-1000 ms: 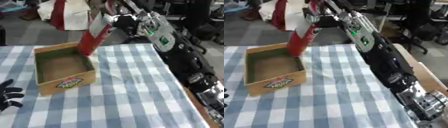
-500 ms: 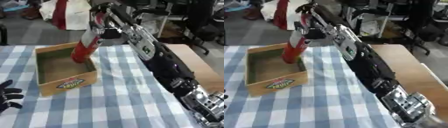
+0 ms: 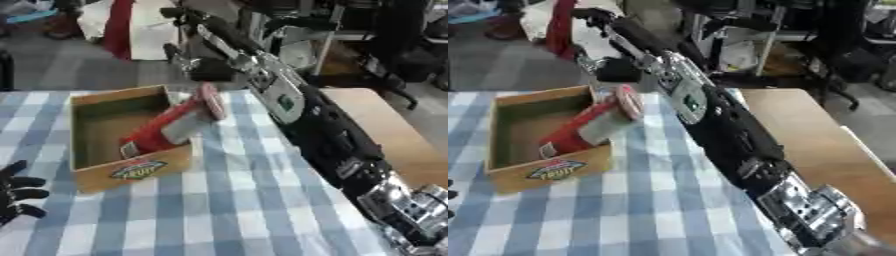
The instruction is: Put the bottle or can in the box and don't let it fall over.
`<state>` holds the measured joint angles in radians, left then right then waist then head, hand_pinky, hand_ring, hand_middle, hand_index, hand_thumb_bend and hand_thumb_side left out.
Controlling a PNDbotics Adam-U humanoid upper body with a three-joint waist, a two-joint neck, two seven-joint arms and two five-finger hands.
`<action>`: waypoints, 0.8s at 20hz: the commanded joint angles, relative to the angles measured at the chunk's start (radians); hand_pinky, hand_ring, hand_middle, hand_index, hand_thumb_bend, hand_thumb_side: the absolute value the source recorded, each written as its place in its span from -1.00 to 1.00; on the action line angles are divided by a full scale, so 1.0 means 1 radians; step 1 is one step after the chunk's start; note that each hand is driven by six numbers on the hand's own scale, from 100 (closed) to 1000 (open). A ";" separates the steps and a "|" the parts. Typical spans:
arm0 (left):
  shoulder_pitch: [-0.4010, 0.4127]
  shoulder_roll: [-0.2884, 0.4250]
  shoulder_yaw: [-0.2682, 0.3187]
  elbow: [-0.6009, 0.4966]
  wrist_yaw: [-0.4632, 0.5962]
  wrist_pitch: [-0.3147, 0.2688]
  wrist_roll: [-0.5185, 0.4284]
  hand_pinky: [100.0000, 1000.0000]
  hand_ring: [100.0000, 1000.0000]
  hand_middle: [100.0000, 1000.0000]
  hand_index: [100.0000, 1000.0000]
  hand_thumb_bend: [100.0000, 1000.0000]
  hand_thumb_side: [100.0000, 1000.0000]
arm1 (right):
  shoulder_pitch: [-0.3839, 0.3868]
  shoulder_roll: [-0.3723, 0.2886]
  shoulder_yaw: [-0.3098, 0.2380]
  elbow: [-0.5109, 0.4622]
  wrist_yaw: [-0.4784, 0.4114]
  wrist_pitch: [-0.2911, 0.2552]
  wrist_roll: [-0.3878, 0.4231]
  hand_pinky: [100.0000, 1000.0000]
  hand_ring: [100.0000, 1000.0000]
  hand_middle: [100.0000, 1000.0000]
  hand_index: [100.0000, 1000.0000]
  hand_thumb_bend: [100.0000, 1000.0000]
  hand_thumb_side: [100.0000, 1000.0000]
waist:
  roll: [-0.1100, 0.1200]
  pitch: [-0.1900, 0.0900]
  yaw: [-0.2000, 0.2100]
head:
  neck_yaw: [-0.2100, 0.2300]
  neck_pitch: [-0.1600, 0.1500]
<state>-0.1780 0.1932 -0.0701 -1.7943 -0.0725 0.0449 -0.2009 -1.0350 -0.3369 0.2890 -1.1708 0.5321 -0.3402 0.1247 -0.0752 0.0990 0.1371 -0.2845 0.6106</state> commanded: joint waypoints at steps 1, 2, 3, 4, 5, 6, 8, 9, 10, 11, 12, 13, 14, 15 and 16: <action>-0.012 0.004 0.000 -0.021 0.000 -0.001 -0.001 -0.01 0.28 0.26 0.84 -0.59 1.00 | -0.025 -0.010 0.000 -0.051 -0.038 0.003 0.018 0.59 0.81 0.86 1.00 -1.00 0.50 | 0.006 -0.012 -0.002 | -0.004 -0.006; -0.012 0.004 -0.001 -0.020 0.000 -0.001 -0.001 -0.01 0.28 0.26 0.84 -0.59 1.00 | -0.024 -0.011 0.000 -0.061 -0.050 0.008 0.017 0.59 0.81 0.86 1.00 -1.00 0.48 | 0.005 -0.012 -0.003 | -0.004 -0.006; -0.011 0.004 -0.001 -0.020 0.000 -0.001 -0.001 -0.01 0.28 0.25 0.84 -0.59 1.00 | -0.021 -0.012 -0.001 -0.071 -0.064 0.013 0.014 0.56 0.79 0.84 1.00 -1.00 0.44 | 0.004 -0.013 -0.005 | -0.003 -0.006; -0.010 0.005 0.000 -0.020 -0.001 -0.001 -0.001 -0.01 0.28 0.25 0.84 -0.59 1.00 | -0.017 -0.014 -0.003 -0.083 -0.081 0.017 0.008 0.55 0.77 0.83 1.00 -1.00 0.39 | 0.003 -0.013 -0.008 | -0.001 -0.005; -0.008 0.006 0.001 -0.019 -0.001 0.000 0.000 -0.01 0.28 0.25 0.84 -0.59 1.00 | -0.009 -0.018 -0.005 -0.099 -0.103 0.021 -0.001 0.51 0.74 0.81 1.00 -1.00 0.23 | 0.002 -0.014 -0.012 | 0.002 -0.004; -0.007 0.006 0.002 -0.018 -0.002 0.000 0.001 -0.01 0.28 0.25 0.84 -0.59 1.00 | -0.001 -0.025 -0.007 -0.118 -0.125 0.026 -0.008 0.50 0.73 0.80 1.00 -1.00 0.14 | 0.001 -0.016 -0.017 | 0.005 -0.002; -0.002 0.008 0.005 -0.017 -0.003 0.000 0.003 -0.01 0.28 0.25 0.84 -0.59 1.00 | 0.027 -0.051 -0.011 -0.173 -0.162 0.037 -0.019 0.47 0.72 0.77 1.00 -1.00 -0.18 | -0.002 -0.019 -0.029 | 0.016 0.003; 0.000 0.010 0.007 -0.016 -0.004 0.000 0.006 -0.01 0.28 0.25 0.84 -0.59 1.00 | 0.051 -0.068 -0.014 -0.209 -0.182 0.042 -0.022 0.44 0.72 0.76 1.00 -1.00 -0.21 | -0.004 -0.020 -0.037 | 0.023 0.005; 0.003 0.012 0.009 -0.015 -0.005 0.000 0.008 -0.01 0.28 0.25 0.84 -0.59 1.00 | 0.081 -0.089 -0.017 -0.250 -0.207 0.049 -0.022 0.43 0.72 0.76 1.00 -1.00 -0.21 | -0.006 -0.022 -0.045 | 0.031 0.007; 0.006 0.013 0.011 -0.015 -0.006 0.000 0.010 -0.01 0.28 0.25 0.84 -0.58 1.00 | 0.110 -0.107 -0.022 -0.288 -0.231 0.058 -0.022 0.39 0.71 0.76 1.00 -1.00 -0.20 | -0.008 -0.024 -0.052 | 0.039 0.009; 0.010 0.015 0.014 -0.013 -0.008 0.001 0.012 -0.01 0.28 0.25 0.84 -0.54 1.00 | 0.155 -0.126 -0.032 -0.331 -0.260 0.067 -0.025 0.35 0.70 0.75 1.00 -1.00 -0.19 | -0.010 -0.027 -0.063 | 0.050 0.013; 0.015 0.017 0.016 -0.012 -0.009 0.001 0.015 -0.01 0.28 0.25 0.84 -0.58 1.00 | 0.210 -0.145 -0.049 -0.379 -0.289 0.078 -0.033 0.33 0.69 0.74 1.00 -1.00 -0.19 | -0.012 -0.030 -0.074 | 0.061 0.018; 0.019 0.019 0.018 -0.011 -0.010 0.001 0.017 -0.01 0.28 0.25 0.84 -0.58 1.00 | 0.265 -0.161 -0.066 -0.429 -0.315 0.087 -0.042 0.32 0.68 0.74 1.00 -1.00 -0.18 | -0.013 -0.033 -0.083 | 0.070 0.021; 0.022 0.020 0.019 -0.011 -0.011 0.001 0.019 -0.01 0.28 0.25 0.84 -0.58 1.00 | 0.318 -0.173 -0.085 -0.477 -0.335 0.097 -0.050 0.28 0.67 0.73 1.00 -1.00 -0.17 | -0.014 -0.035 -0.090 | 0.081 0.022; 0.026 0.022 0.022 -0.010 -0.013 0.001 0.021 -0.01 0.28 0.25 0.84 -0.58 1.00 | 0.382 -0.181 -0.108 -0.526 -0.350 0.105 -0.061 0.26 0.67 0.73 1.00 -1.00 -0.16 | -0.014 -0.036 -0.099 | 0.094 0.025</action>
